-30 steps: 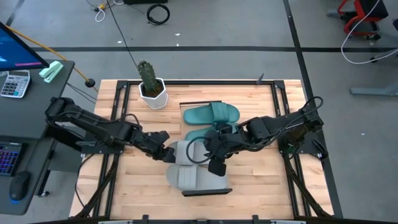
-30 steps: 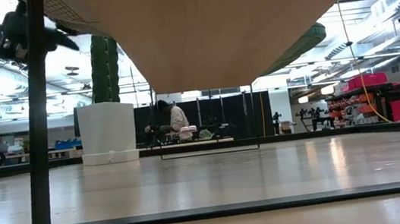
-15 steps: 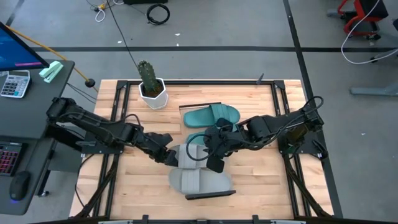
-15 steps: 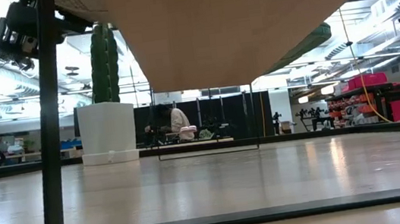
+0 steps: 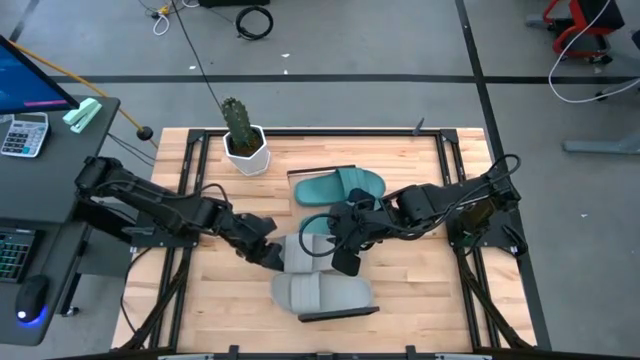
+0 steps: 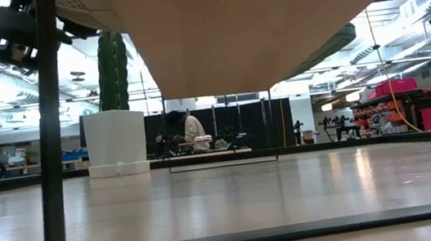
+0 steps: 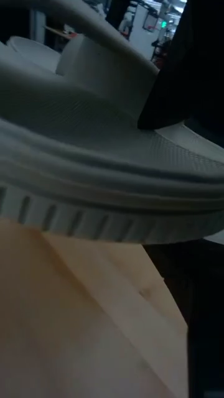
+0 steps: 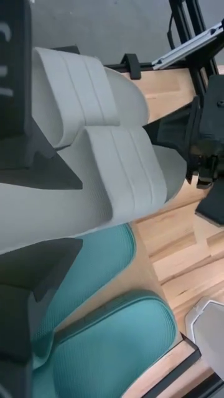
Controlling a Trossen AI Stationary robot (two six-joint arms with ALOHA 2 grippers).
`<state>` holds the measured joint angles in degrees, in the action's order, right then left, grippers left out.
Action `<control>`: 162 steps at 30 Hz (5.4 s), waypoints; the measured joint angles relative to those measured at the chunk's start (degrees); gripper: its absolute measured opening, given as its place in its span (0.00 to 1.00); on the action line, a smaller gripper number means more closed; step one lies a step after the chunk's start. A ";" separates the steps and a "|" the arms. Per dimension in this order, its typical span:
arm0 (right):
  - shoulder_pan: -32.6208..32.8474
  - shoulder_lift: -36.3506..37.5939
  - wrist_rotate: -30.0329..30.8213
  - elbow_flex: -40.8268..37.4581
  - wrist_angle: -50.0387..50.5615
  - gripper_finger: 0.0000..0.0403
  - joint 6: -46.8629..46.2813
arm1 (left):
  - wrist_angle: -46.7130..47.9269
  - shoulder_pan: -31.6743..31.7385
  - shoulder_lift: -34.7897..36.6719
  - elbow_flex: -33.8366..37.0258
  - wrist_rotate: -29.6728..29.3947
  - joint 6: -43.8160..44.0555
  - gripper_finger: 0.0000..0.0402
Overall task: Pick and place slides into the shelf
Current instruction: Put the gray slide on the shelf, then adjust the slides on the shelf
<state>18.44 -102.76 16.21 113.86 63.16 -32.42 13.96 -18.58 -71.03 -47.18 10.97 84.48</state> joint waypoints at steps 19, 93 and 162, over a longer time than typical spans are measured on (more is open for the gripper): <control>-0.25 0.59 6.49 0.07 5.53 0.36 -4.63 | -6.80 0.10 -0.97 0.05 6.24 -1.92 0.71; -6.75 45.88 -0.15 -66.08 -32.29 0.44 -50.66 | -6.82 0.40 -0.93 0.03 5.15 -4.61 0.71; 4.51 40.05 26.31 -70.22 -45.11 0.01 -61.87 | -7.30 0.36 -0.93 0.01 1.45 -1.55 0.71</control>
<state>22.95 -62.71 42.52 43.64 18.05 -94.30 6.66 -18.22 -71.96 -47.18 12.42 82.94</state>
